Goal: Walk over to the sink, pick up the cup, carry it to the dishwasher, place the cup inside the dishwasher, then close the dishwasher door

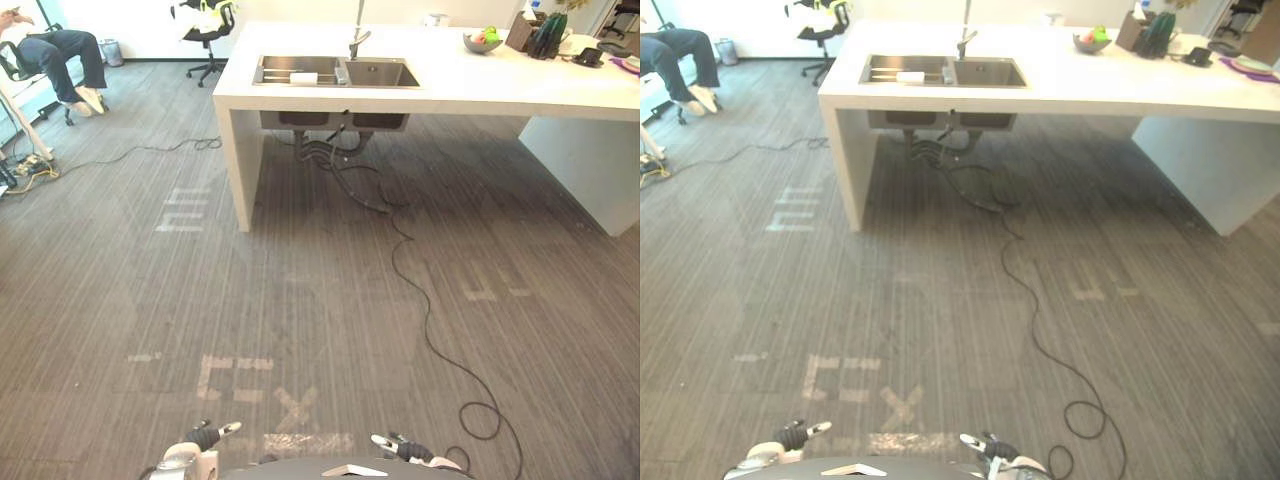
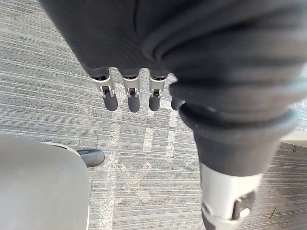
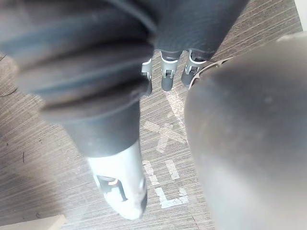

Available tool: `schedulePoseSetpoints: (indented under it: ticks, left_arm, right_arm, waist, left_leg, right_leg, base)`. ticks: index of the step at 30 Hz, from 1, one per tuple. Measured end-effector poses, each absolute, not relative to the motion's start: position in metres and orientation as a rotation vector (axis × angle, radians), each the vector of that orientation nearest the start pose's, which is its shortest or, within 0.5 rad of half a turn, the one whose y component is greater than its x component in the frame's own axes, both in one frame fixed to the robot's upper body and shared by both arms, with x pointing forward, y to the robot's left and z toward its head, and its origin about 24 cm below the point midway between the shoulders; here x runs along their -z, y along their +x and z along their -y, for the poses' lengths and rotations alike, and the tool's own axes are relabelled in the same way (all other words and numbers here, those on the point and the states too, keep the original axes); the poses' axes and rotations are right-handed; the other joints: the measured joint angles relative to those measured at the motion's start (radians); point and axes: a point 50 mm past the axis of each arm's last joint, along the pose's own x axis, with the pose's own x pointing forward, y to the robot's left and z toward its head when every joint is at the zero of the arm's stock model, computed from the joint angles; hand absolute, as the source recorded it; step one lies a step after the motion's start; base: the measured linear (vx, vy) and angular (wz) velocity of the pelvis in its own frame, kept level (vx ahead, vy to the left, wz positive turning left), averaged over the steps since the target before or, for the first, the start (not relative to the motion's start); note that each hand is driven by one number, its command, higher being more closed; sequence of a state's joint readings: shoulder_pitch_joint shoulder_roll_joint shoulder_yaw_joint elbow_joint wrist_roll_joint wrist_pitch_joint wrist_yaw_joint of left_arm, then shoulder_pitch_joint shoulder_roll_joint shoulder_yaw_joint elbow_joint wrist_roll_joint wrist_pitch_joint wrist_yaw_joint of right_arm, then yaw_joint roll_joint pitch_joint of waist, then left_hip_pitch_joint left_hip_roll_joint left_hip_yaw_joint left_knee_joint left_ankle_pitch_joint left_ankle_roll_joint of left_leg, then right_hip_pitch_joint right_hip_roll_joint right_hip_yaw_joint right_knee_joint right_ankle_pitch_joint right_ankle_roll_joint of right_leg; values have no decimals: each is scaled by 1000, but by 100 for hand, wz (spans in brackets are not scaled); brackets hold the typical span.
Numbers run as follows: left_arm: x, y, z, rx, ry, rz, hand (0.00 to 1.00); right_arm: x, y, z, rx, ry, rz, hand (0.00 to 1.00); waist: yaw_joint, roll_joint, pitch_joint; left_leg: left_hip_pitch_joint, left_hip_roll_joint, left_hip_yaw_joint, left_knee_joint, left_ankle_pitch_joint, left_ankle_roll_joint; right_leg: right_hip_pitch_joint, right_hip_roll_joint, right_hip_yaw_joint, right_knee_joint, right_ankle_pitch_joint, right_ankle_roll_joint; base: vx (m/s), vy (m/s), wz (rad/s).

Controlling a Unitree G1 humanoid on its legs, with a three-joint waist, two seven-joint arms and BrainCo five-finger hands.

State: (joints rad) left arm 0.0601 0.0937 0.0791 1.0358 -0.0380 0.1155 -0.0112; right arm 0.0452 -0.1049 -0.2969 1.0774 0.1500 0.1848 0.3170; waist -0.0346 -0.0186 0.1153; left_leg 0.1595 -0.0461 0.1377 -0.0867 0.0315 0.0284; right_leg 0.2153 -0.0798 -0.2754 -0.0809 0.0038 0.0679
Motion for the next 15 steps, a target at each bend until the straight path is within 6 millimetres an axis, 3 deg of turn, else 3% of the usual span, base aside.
schedulePoseSetpoints:
  ticks: [15]
  left_arm:
    - [163, 96, -197, -160, 9, -1217, 0]
  right_arm:
    - [162, 93, 202, 100, 397, -1197, 0]
  waist:
    - [0, -2, 1]
  left_leg:
    - [0, 1, 16, 0, -15, -3]
  right_leg:
    - [-8, 1, 33, 0, -7, -1]
  base:
    - [-11, -5, -4]
